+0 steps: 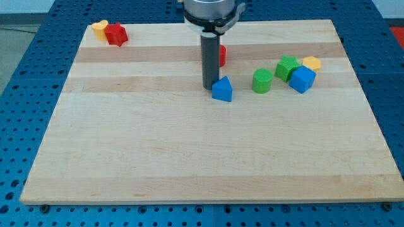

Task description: Move green circle into blue cube

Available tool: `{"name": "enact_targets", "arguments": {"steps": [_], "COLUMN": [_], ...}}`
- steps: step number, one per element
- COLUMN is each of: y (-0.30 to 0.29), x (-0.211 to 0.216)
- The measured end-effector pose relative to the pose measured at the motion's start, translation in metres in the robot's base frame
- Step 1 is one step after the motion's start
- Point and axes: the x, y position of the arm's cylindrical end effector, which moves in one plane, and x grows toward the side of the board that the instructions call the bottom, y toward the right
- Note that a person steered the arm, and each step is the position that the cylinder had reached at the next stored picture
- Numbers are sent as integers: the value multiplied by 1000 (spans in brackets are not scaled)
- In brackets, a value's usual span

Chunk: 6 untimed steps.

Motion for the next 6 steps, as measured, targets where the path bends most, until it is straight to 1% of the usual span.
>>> {"name": "enact_targets", "arguments": {"steps": [1,4,5,6], "y": [36,95,108,86], "x": [0,0,0,1]}}
